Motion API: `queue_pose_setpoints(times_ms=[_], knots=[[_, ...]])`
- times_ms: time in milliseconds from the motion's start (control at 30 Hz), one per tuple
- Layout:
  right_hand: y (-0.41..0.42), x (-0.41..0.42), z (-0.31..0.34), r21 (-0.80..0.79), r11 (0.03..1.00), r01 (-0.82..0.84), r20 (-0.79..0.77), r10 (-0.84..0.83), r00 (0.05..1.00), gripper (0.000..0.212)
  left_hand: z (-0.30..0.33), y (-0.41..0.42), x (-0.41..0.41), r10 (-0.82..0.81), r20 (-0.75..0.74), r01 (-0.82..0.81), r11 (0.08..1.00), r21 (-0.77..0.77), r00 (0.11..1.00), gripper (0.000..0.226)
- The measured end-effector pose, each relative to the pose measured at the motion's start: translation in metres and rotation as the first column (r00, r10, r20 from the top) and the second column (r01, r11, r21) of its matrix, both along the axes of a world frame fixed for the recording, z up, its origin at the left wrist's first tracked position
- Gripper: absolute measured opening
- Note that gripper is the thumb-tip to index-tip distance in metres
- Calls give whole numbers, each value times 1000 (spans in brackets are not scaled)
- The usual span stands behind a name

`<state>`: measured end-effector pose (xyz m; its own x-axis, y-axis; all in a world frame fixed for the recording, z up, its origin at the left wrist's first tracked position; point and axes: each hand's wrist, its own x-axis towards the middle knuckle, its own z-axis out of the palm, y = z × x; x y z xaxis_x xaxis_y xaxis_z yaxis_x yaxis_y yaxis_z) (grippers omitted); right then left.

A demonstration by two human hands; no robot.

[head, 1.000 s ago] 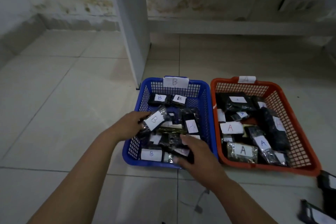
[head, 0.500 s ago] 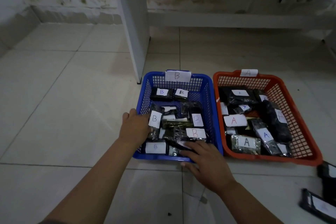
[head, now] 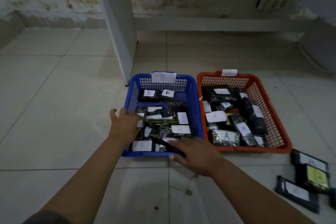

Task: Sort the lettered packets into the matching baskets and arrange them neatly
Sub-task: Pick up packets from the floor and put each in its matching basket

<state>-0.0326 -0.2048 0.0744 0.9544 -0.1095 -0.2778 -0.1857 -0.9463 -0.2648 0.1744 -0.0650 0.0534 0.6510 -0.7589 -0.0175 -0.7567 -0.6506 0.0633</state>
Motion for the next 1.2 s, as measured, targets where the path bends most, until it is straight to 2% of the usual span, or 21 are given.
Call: queue_pose_setpoints(times_ms=[67,167,267,333,433,533,667,800,1000,1100,1200], knots=[[-13,-15,21,-53,999,11,125,-4,992,48,16,-19,-14,-62,-33,58,991,-119,998,21],[-41,-64,46,-42,998,48,200,-38,979,32,55,-62,-53,-237,-248,130,914,-383,939,13],[-71,-144,50,40,956,289,241,-290,926,27,89,-117,-111,-446,-244,304,836,-457,861,11],[-88,-201,38,164,828,536,217,-560,799,23,100,-154,-159,-577,-246,434,779,-453,779,11],[-115,-276,12,272,528,805,116,-848,517,21,94,-200,-236,-707,-270,602,702,-381,654,13],[-148,-321,-3,251,370,894,106,-929,355,23,66,-237,-296,-727,-344,672,684,-284,594,13],[-185,-343,-14,334,281,900,168,-957,236,24,29,-260,-347,-630,-473,555,773,-308,615,25],[-207,-350,-35,337,314,888,172,-948,270,27,-9,-272,-369,-582,-497,527,808,-263,644,50],[-239,-352,-55,190,516,835,245,-849,469,45,-51,-288,-391,-535,-544,522,830,-195,647,90],[-254,-346,-60,148,616,774,179,-786,591,58,-60,-292,-395,-542,-518,531,827,-188,661,90],[-261,-336,-68,123,671,731,80,-741,666,71,-53,-293,-387,-521,-520,498,844,-198,677,81]])
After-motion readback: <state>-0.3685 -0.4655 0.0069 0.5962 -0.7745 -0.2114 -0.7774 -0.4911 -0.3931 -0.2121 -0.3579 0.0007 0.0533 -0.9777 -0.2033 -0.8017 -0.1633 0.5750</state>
